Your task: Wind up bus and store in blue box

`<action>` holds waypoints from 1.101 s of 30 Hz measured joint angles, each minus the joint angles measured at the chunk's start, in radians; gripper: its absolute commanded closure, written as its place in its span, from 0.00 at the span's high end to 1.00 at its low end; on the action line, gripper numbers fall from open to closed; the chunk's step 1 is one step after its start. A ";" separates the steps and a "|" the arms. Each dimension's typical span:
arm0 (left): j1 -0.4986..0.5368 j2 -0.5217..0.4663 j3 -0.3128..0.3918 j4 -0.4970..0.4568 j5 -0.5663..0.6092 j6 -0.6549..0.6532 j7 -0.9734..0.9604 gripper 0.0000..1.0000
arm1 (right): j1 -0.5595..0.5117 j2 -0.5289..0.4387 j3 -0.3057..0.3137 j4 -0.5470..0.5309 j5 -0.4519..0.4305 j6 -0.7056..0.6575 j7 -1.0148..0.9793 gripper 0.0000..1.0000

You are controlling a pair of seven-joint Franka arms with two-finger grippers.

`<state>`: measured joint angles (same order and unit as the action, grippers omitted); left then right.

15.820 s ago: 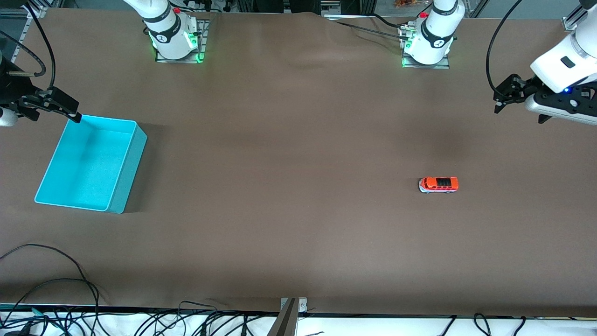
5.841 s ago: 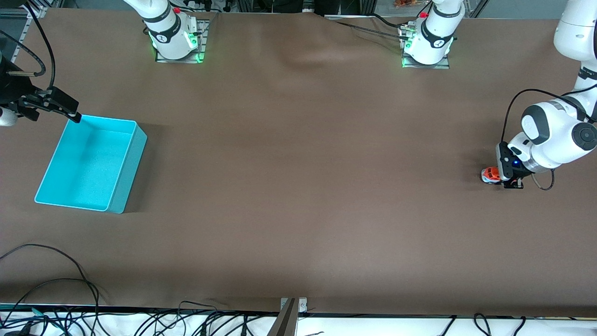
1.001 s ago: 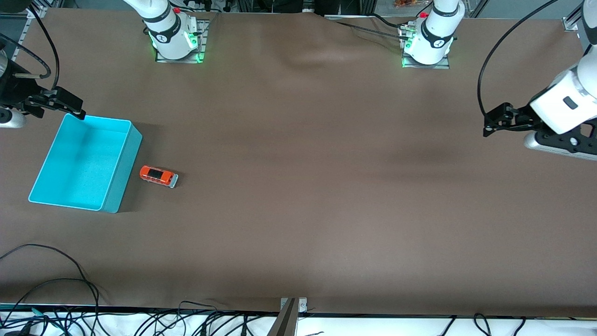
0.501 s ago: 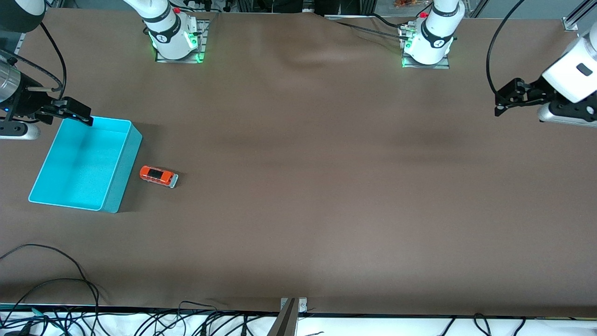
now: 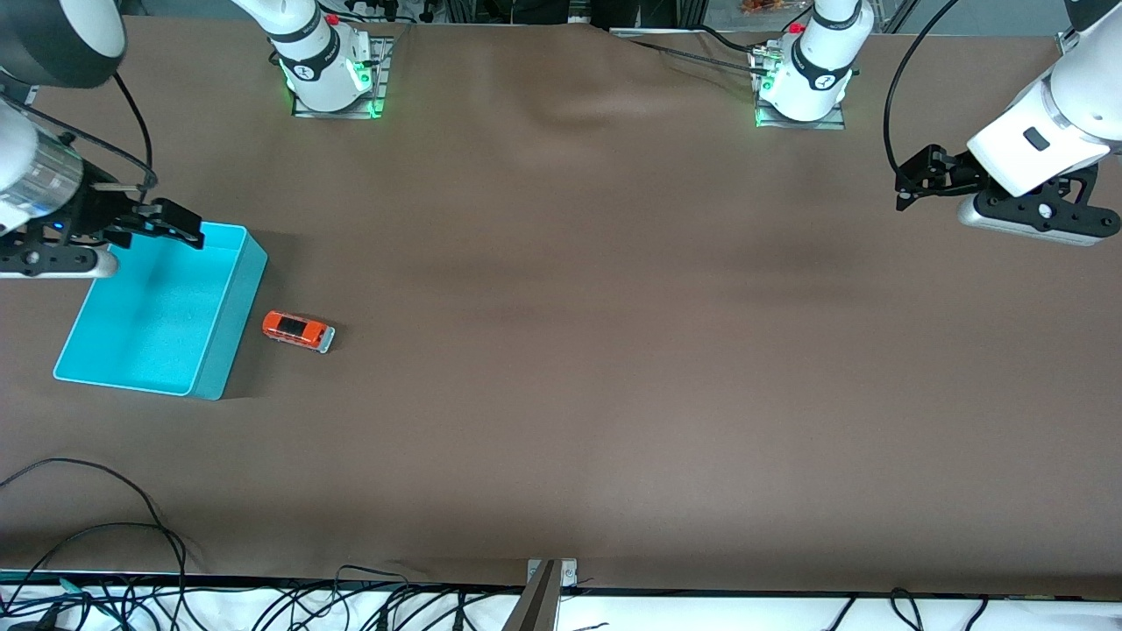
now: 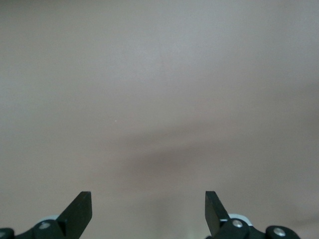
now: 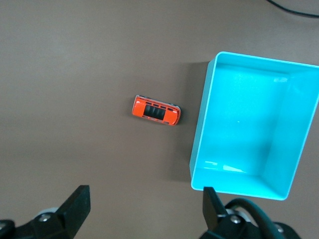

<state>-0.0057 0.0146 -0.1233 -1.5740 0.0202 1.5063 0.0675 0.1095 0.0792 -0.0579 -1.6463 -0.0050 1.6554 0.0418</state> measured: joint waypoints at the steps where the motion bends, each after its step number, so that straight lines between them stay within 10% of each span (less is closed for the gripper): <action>1: -0.003 -0.003 0.002 -0.001 0.000 0.000 0.000 1.00 | 0.000 0.000 0.005 -0.011 0.000 0.010 0.000 1.00; 33: -0.011 -0.034 0.015 -0.030 -0.001 0.001 0.004 1.00 | -0.056 0.000 0.101 -0.461 0.001 0.536 0.007 1.00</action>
<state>-0.0167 -0.0194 -0.1082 -1.6037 0.0195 1.5074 0.0711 0.0530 0.0791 0.0430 -2.1075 -0.0037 2.1911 0.0485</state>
